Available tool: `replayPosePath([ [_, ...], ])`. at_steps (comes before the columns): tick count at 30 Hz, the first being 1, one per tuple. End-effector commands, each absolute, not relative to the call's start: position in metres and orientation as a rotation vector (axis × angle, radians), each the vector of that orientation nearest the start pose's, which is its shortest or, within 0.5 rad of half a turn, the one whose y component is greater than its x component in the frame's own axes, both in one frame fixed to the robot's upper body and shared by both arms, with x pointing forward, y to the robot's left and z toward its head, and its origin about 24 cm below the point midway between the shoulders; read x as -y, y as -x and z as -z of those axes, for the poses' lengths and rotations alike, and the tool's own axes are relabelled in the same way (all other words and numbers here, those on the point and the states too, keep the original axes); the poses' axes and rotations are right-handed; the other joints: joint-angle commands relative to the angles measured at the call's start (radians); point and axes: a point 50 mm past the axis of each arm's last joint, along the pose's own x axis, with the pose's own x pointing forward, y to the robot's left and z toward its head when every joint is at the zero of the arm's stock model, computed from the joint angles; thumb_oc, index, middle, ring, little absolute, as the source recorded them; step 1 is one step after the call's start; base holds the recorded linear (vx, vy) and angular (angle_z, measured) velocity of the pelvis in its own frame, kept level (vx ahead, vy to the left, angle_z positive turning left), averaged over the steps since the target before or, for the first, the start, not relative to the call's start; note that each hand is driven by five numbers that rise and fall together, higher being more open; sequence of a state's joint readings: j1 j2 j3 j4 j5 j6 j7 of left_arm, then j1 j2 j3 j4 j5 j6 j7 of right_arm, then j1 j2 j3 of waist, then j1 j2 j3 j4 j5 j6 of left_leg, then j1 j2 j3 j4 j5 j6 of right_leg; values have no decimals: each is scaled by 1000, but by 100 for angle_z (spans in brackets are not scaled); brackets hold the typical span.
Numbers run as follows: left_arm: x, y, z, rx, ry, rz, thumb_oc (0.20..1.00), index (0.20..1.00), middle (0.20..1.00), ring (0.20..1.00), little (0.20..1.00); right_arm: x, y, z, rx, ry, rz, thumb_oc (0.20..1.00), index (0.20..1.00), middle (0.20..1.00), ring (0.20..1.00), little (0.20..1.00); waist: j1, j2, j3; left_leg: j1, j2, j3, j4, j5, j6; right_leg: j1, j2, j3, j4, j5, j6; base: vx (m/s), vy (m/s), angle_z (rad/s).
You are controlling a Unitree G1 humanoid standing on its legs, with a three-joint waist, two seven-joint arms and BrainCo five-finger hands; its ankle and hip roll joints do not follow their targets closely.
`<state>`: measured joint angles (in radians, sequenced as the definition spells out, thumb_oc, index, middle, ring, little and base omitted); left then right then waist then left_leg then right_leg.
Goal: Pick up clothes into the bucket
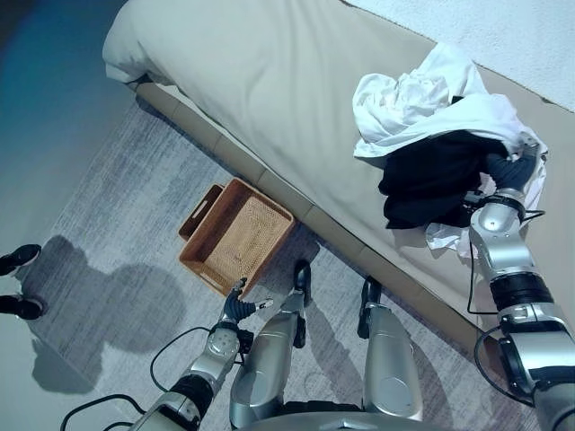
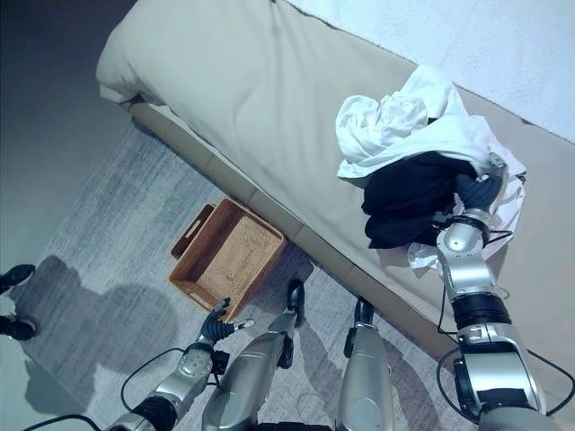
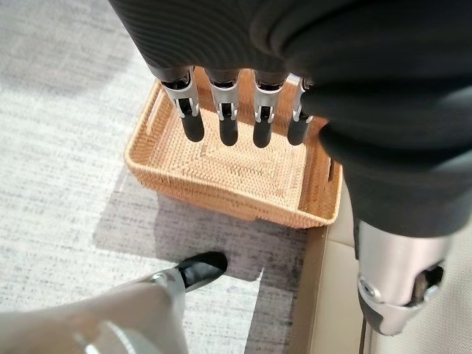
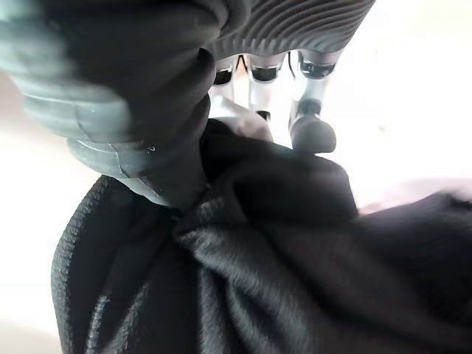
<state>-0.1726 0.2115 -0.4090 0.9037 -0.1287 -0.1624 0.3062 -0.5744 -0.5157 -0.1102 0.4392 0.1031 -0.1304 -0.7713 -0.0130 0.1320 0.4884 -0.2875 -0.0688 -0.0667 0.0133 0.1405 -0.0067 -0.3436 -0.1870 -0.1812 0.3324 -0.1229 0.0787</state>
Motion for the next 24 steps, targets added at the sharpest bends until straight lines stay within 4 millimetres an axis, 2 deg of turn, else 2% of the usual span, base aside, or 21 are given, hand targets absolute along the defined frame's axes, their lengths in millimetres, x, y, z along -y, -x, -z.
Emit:
replayPosePath([
  [1, -169, -206, 109, -606, -426, -28, 1000, 1000, 1000, 1000, 1000, 286, -308, -232, 806, 131, 990, 200, 200, 200, 200, 200, 1, -50, -112, 40, -30, -38, -12, -75, -5, 63, -58, 11, -133, 108, 57, 0, 0, 0],
  [5, -171, -199, 115, -645, -432, -32, 1000, 1000, 1000, 1000, 1000, 276, -301, -244, 899, 56, 1007, 200, 200, 200, 200, 200, 6, -65, -130, 60, -26, -27, -10, -83, -5, 94, -47, 14, -171, 127, 61, 0, 0, 0],
  [8, -176, -194, 118, -671, -438, -43, 1000, 1000, 1000, 1000, 1000, 270, -304, -247, 910, 16, 973, 200, 200, 200, 200, 200, 11, -79, -138, 64, -23, -15, -2, -90, -7, 108, -36, 20, -200, 140, 64, -8, -7, -2],
  [13, -182, -192, 120, -683, -441, -58, 1000, 1000, 1000, 1000, 1000, 263, -316, -237, 838, 76, 889, 200, 200, 200, 200, 200, 21, -103, -149, 60, -17, 3, 5, -95, -11, 122, -22, 23, -243, 165, 65, -23, -15, -7],
  [14, -187, -192, 118, -681, -440, -74, 1000, 1000, 1000, 1000, 1000, 263, -328, -225, 734, 141, 800, 567, 567, 567, 567, 567, 26, -117, -151, 57, -12, 9, 6, -92, -14, 124, -15, 24, -256, 175, 63, -27, -34, -6],
  [15, -192, -193, 118, -688, -442, -82, 1000, 1000, 1000, 1000, 1000, 271, -336, -221, 645, 245, 735, 1000, 1000, 1000, 1000, 1000, 29, -129, -151, 60, -8, 13, 7, -96, -19, 128, -11, 25, -258, 173, 63, -48, -40, -11],
  [17, -197, -191, 118, -702, -446, -98, 1000, 1000, 1000, 1000, 1000, 273, -344, -214, 568, 248, 678, 1000, 1000, 1000, 1000, 1000, 30, -142, -153, 54, -5, 17, 6, -88, -21, 125, -6, 24, -266, 185, 60, -42, -31, -14],
  [18, -201, -190, 119, -716, -447, -103, 1000, 1000, 1000, 1000, 1000, 276, -347, -216, 537, 330, 639, 1000, 1000, 1000, 1000, 1000, 29, -150, -153, 53, -2, 19, 6, -86, -23, 124, -3, 24, -266, 186, 60, -34, -28, -14],
  [24, -205, -180, 124, -756, -443, -114, 1000, 1000, 1000, 1000, 1000, 282, -351, -206, 458, 447, 591, 1000, 1000, 1000, 1000, 1000, 26, -163, -143, 56, 3, 22, 7, -80, -28, 124, 7, 22, -261, 188, 56, -12, -6, -3],
])
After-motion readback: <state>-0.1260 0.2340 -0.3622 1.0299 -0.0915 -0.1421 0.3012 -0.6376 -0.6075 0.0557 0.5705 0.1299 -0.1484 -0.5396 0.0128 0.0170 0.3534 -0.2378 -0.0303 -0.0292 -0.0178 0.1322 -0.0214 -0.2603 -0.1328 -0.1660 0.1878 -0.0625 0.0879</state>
